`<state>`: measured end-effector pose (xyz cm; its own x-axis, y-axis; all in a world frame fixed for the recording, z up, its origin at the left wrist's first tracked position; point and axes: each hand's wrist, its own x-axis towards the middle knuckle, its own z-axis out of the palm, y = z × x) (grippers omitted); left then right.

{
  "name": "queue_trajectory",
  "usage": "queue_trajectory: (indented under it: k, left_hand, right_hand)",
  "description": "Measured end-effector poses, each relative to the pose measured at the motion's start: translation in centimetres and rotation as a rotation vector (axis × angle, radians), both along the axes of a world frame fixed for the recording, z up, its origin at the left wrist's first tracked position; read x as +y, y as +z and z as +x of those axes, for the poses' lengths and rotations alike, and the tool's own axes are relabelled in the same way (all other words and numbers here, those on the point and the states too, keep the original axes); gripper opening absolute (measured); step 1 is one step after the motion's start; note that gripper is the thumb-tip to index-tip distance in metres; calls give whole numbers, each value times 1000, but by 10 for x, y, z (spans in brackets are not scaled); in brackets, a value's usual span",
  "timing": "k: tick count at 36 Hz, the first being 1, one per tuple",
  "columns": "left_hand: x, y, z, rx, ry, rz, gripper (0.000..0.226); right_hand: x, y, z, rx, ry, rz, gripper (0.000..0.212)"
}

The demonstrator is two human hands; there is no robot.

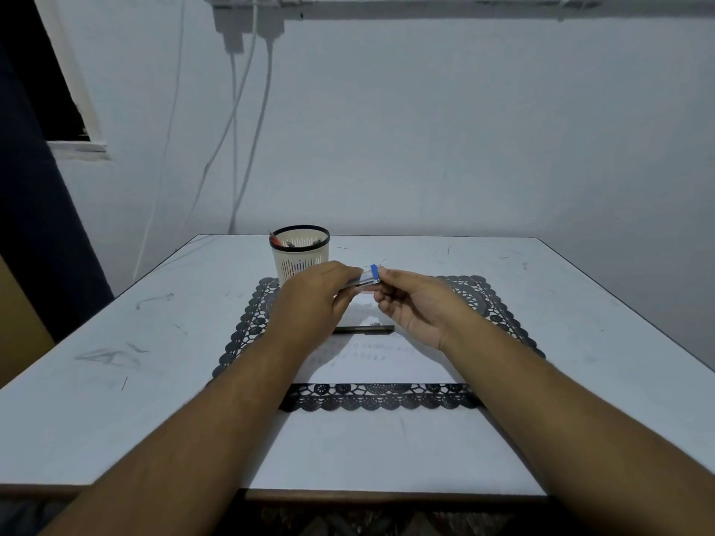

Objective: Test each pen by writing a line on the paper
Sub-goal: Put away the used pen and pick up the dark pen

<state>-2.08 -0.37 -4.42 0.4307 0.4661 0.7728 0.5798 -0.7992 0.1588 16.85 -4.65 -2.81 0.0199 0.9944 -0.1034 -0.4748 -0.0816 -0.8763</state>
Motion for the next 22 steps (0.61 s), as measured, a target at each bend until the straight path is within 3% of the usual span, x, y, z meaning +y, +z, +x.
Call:
queue_trajectory:
  k: [9,15,22]
  left_hand:
    - [-3,4,-1,-42,-2,-44,28]
    - [-14,12,0,-374,-157,-431,27]
    - [-14,9,-1,-525,-296,-622,17]
  right_hand:
    - [3,-2,1,-135,-61,38,10]
    - [1,-2,-5,59,-2,-83,9]
    - [0,-1,-8,117,27,-109,5]
